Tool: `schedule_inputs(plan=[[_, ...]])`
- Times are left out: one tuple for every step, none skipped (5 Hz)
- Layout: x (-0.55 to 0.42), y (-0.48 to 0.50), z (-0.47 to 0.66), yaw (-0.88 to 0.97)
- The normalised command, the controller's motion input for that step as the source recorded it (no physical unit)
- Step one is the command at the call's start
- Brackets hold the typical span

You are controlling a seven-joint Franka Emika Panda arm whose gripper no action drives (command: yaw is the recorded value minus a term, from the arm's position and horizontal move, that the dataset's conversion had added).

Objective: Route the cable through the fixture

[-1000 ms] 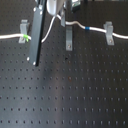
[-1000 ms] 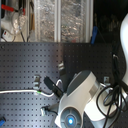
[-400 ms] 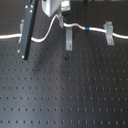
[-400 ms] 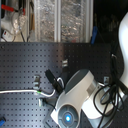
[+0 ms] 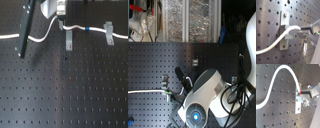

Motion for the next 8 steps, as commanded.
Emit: schedule_inputs(plan=[[-0.013, 0.015, 0.19, 0.99], [-0.007, 0.011, 0.14, 0.99], [-0.183, -0.183, 0.09, 0.01], [-0.156, -0.318, 0.01, -0.40], [-0.149, -0.264, 0.03, -0.32], [-0.046, -0.038, 0.14, 0.35], [-0.007, -0.009, 0.12, 0.64], [0.000, 0.000, 0.01, 0.00]])
